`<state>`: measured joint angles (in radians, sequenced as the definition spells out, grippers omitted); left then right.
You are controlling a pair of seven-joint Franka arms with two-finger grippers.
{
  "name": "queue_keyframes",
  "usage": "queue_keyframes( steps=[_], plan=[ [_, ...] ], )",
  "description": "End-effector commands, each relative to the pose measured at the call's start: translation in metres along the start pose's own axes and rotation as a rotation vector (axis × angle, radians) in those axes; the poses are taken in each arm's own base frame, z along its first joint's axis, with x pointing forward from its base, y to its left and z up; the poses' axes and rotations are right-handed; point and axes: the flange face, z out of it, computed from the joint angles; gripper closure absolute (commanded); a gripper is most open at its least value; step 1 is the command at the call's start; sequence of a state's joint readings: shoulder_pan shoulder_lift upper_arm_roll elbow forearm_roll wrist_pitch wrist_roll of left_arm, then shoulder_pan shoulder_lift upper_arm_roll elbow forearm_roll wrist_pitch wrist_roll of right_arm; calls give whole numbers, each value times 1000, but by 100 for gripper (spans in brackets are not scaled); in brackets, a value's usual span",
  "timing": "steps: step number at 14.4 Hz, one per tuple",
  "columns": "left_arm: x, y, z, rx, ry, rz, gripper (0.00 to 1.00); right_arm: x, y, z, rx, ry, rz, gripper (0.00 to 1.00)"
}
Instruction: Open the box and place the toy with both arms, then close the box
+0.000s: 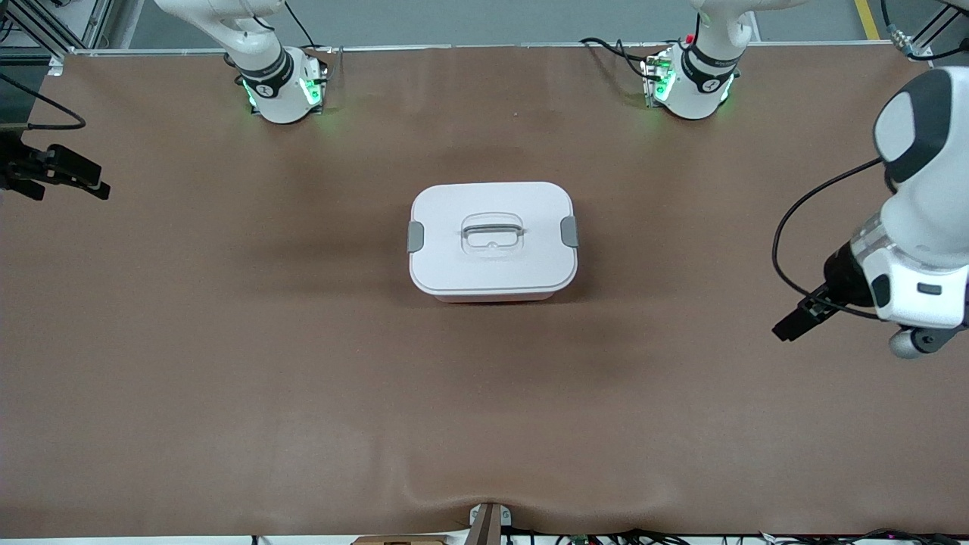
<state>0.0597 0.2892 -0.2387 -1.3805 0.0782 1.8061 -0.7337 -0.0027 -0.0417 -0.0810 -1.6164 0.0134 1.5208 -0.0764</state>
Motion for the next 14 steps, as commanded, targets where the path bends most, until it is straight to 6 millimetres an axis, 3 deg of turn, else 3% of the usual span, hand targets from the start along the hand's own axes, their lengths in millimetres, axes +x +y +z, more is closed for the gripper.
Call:
queue_keyframes(
  steps=[1,4,6,10,12,14],
  plan=[
    [-21,-13,-40,22,-23,37,0,2,-1,-3,-11,-5,1,0],
    [-61,-10,-70,85,-76,135,0,2,-1,-3,-11,-5,0,0],
    [-76,-12,-84,101,-100,244,0,2,-1,-3,-11,-5,0,0],
    [-84,-38,-109,103,-147,354,0,3,-2,-3,-11,-7,-5,0],
    [-68,-71,-125,14,-189,385,0,2,-3,-2,-11,-10,-7,0],
    [-65,-96,-134,-31,-243,388,0,2,-2,-2,-11,-10,-5,0]
  ],
)
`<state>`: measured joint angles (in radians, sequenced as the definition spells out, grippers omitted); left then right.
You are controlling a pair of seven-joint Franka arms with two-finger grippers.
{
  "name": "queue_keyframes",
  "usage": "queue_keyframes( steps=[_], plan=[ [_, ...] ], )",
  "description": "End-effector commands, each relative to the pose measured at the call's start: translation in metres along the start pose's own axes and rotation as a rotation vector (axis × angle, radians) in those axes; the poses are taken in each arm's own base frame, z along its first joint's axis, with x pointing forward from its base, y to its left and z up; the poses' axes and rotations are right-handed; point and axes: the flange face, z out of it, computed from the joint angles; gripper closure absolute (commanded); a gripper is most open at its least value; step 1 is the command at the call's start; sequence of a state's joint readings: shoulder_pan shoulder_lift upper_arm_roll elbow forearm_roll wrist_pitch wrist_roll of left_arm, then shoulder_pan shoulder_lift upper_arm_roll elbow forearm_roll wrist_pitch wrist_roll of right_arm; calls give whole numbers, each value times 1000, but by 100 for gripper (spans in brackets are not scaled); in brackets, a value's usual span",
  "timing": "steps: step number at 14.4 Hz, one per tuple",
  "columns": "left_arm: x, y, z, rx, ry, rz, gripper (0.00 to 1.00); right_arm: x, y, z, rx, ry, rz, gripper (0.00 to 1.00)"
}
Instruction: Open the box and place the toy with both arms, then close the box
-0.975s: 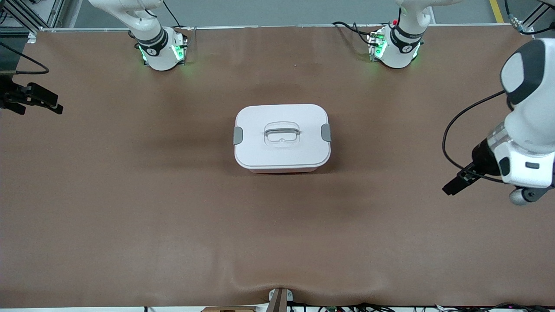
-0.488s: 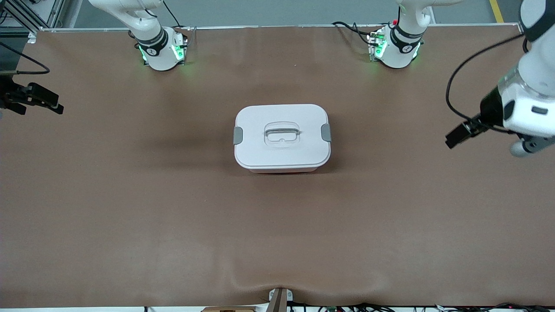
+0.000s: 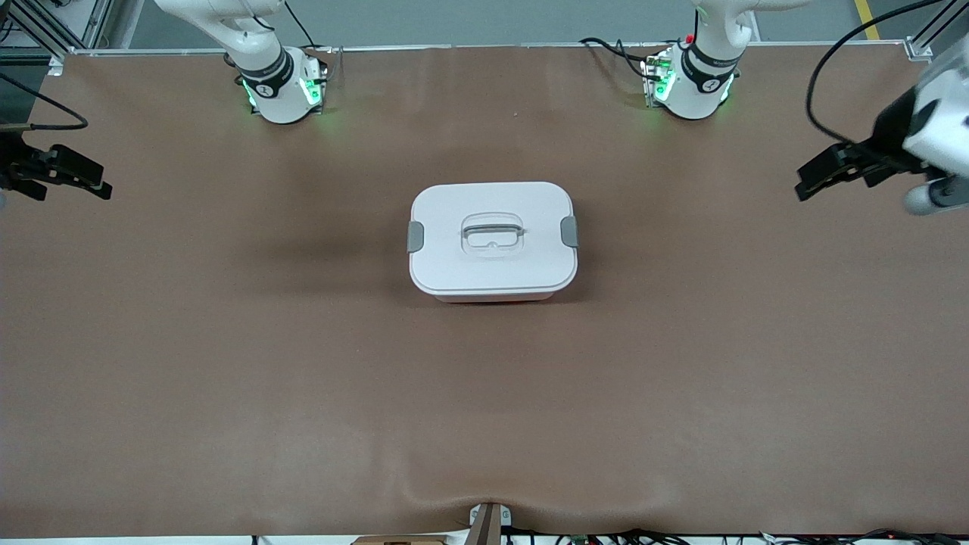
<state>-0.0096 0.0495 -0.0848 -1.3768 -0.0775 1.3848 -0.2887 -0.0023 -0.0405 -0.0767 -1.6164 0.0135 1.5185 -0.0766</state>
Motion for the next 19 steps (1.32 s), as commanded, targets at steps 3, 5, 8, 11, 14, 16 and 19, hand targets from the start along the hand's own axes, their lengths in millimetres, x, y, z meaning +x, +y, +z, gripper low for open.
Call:
queue_keyframes(
  steps=[3,5,8,11,14,16,19],
  plan=[
    [-44,-30,-32,-25,-60,34,0,2,0,-3,-9,-6,0,0],
    [-60,-19,-33,13,-92,64,0,2,1,-3,-11,-6,0,0],
    [-46,-20,-13,29,-77,62,0,1,1,-4,-11,-5,1,0],
    [-34,-11,1,16,-22,72,0,1,1,-4,-11,-5,1,0],
    [-40,24,8,114,28,141,0,1,1,-4,-11,-5,1,0],
    [-37,23,12,114,34,143,0,2,1,-3,-11,-6,1,0],
    [-35,20,9,110,48,161,0,1,2,-4,-11,-5,3,0]
  ],
)
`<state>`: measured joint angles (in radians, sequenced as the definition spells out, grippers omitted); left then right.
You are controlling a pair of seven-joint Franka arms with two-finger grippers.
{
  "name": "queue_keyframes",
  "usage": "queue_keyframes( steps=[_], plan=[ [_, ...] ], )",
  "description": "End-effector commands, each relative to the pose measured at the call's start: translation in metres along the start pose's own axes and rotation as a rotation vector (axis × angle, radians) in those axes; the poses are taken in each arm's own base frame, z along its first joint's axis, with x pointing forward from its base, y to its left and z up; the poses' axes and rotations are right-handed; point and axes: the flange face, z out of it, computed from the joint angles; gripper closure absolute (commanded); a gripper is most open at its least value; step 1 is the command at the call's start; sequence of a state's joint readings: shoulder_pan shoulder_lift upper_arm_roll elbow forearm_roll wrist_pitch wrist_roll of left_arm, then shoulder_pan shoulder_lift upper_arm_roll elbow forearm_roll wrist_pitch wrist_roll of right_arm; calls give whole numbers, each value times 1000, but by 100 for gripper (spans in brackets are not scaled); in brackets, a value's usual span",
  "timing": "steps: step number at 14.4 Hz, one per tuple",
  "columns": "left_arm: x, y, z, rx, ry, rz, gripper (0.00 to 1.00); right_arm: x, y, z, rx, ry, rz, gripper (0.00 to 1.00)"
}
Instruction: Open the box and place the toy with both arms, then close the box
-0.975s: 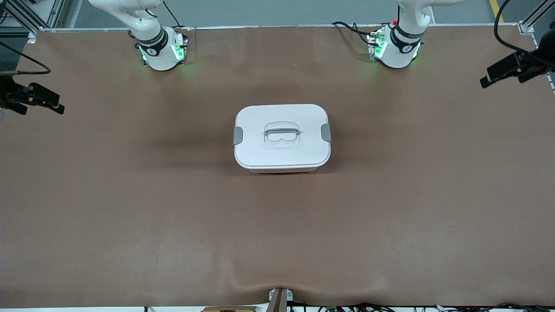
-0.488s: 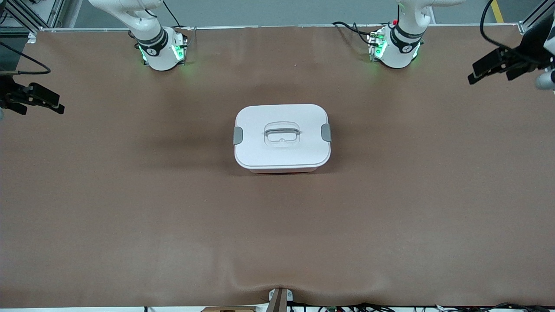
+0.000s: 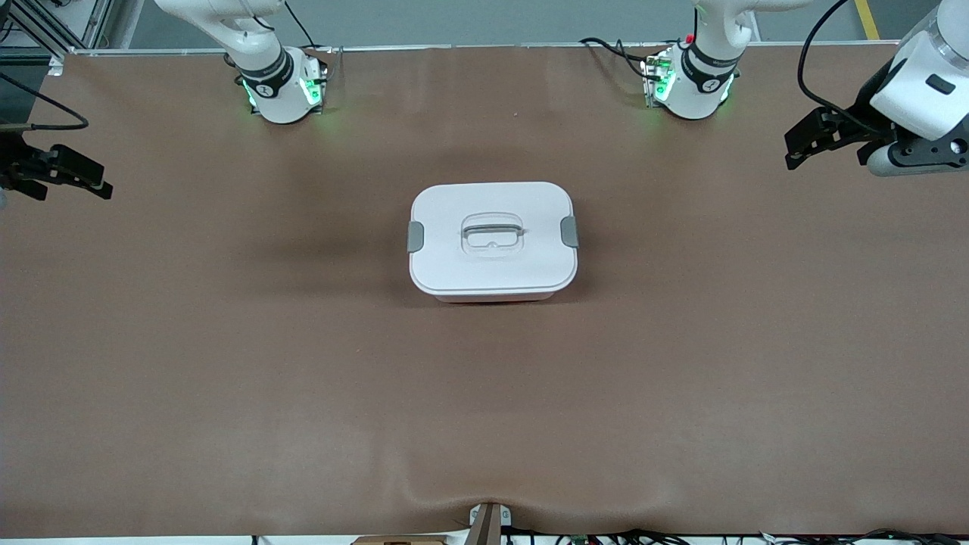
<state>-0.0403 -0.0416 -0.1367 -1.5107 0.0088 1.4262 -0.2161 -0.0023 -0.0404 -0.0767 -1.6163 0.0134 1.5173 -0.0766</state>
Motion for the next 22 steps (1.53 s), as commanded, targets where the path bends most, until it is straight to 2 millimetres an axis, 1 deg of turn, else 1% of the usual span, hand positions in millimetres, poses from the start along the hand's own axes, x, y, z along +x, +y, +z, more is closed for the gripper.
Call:
queue_keyframes(
  steps=[1,3,6,20,22],
  plan=[
    [-2,-8,-3,15,29,33,0,1,1,-4,-11,-3,3,0],
    [-1,-10,0,15,24,28,0,2,1,-3,-11,-5,3,0],
    [3,-22,3,9,26,14,0,2,1,-3,-11,-5,3,0],
    [3,-23,0,9,35,68,0,2,0,-3,-10,-3,1,0],
    [4,-27,0,8,33,50,0,2,0,-3,-10,-5,1,0]
  ],
)
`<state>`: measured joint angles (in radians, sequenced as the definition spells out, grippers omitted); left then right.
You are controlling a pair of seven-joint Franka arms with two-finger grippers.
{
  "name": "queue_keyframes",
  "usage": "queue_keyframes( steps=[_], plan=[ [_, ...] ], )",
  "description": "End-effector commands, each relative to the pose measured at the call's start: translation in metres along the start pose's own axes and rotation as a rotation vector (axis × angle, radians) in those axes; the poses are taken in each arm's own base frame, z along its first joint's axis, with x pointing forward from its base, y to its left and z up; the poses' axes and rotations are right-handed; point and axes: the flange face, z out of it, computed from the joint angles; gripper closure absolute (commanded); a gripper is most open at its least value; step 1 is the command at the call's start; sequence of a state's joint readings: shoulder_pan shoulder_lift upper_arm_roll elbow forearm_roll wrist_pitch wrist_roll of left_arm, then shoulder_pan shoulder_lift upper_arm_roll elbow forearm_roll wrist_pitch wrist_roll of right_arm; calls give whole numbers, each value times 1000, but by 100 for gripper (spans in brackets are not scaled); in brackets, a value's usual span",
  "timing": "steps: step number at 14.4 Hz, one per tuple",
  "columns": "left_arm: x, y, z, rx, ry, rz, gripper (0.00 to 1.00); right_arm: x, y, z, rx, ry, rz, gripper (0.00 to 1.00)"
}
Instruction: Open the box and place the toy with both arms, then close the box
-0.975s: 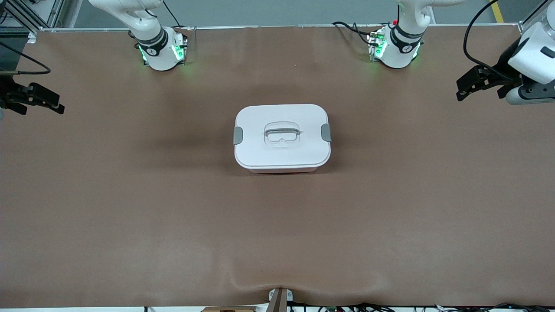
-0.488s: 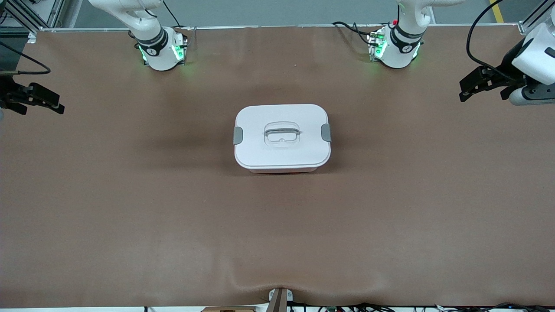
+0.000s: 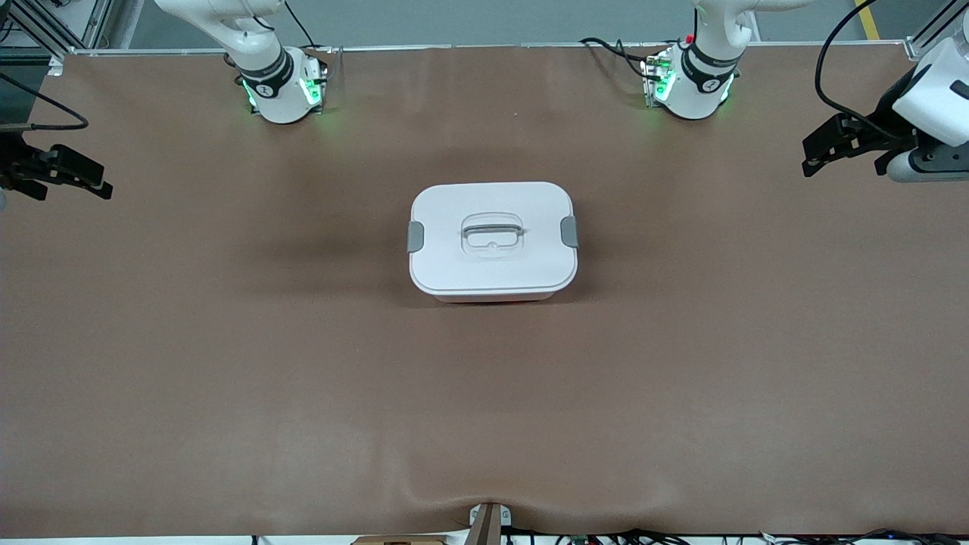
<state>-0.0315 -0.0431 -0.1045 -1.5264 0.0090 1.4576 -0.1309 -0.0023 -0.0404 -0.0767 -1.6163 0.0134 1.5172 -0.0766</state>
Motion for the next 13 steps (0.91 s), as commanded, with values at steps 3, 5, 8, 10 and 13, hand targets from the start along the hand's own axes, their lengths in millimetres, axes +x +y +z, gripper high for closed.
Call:
queue_keyframes(
  steps=[3,5,8,10,13],
  plan=[
    [-1,-17,-4,10,19,-6,0,3,0,-3,-10,-5,1,0],
    [0,-36,-4,0,19,-16,0,3,0,-3,-10,-6,0,0],
    [4,-68,-3,-32,26,-55,0,3,0,-3,-10,-5,0,0],
    [4,-64,-3,-31,26,-61,0,3,0,-3,-10,-5,0,0],
    [3,-64,-4,-23,29,-57,0,3,0,-3,-10,-5,0,0]
  ],
)
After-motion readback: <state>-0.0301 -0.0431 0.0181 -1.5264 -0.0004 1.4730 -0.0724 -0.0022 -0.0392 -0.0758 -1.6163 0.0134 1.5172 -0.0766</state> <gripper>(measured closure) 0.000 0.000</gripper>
